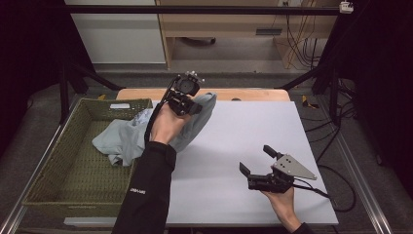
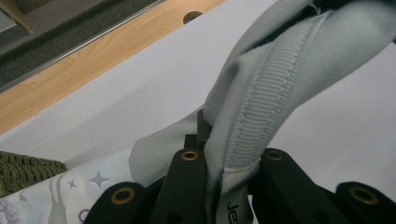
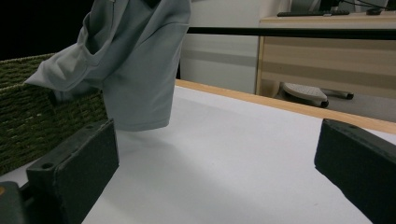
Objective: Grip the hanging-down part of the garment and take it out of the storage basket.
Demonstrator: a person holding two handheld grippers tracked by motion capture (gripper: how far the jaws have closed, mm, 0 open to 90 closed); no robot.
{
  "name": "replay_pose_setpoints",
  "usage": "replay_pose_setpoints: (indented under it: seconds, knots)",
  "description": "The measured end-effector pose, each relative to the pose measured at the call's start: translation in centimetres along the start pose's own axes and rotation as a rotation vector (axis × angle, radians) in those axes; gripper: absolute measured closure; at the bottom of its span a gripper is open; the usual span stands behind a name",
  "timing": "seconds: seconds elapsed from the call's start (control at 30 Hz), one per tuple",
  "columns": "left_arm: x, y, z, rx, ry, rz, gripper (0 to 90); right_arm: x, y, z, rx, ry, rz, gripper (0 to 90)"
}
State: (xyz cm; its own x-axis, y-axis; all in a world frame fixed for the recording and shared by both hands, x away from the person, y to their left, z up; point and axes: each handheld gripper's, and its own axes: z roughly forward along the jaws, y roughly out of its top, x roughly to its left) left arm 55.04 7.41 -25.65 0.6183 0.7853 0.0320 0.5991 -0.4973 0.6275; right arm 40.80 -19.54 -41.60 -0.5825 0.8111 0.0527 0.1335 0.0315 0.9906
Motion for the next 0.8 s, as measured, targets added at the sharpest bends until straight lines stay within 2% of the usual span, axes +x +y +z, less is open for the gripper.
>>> replay_pose_setpoints:
  seconds: [0.03, 0.13, 0.2, 0.23, 0.33, 0.37, 0.47, 0.6, 0.63, 0.7, 0.77, 0.8]
  knots:
    - [0.0, 0.0, 0.0, 0.0, -0.001, -0.001, 83.9, -0.1, 0.0, 0.0, 0.004, -0.006, -0.012, 0.3]
    - [0.0, 0.1, 0.0, 0.002, 0.0, 0.001, 83.9, -0.1, 0.1, -0.2, 0.006, -0.002, 0.001, 0.3]
    - [0.1, 0.1, -0.1, -0.001, 0.0, 0.0, 83.9, -0.3, 0.1, -0.1, -0.006, -0.007, -0.019, 0.3]
    - [0.1, 0.1, -0.1, -0.001, -0.001, -0.001, 83.9, -0.2, 0.2, -0.2, -0.002, -0.003, 0.003, 0.3]
    - [0.1, 0.0, -0.2, -0.003, -0.003, -0.001, 83.9, -0.3, 0.3, -0.2, 0.0, -0.004, -0.009, 0.4]
    - [0.1, 0.0, -0.2, -0.004, -0.003, -0.001, 83.9, -0.3, 0.4, -0.2, 0.004, -0.006, 0.006, 0.3]
    - [0.1, 0.0, -0.2, -0.002, -0.004, 0.001, 83.9, -0.4, 0.4, -0.1, 0.002, -0.003, -0.001, 0.4]
    - [0.1, 0.0, -0.1, 0.002, -0.006, 0.006, 83.9, -0.3, 0.7, 0.4, -0.01, 0.004, -0.002, 0.4]
    - [0.1, 0.0, 0.0, 0.003, -0.007, 0.006, 83.9, -0.3, 0.9, 0.5, 0.0, 0.005, -0.018, 0.3]
    - [0.1, 0.0, 0.0, 0.007, -0.009, 0.006, 83.9, 0.0, 1.2, 0.8, -0.006, 0.012, 0.006, 0.4]
    - [0.1, 0.1, 0.0, 0.008, -0.007, 0.007, 83.9, 0.1, 1.4, 1.1, -0.013, 0.02, -0.019, 0.4]
    - [0.2, 0.1, 0.0, 0.007, -0.008, 0.007, 83.9, 0.2, 1.6, 1.3, -0.013, 0.024, -0.015, 0.4]
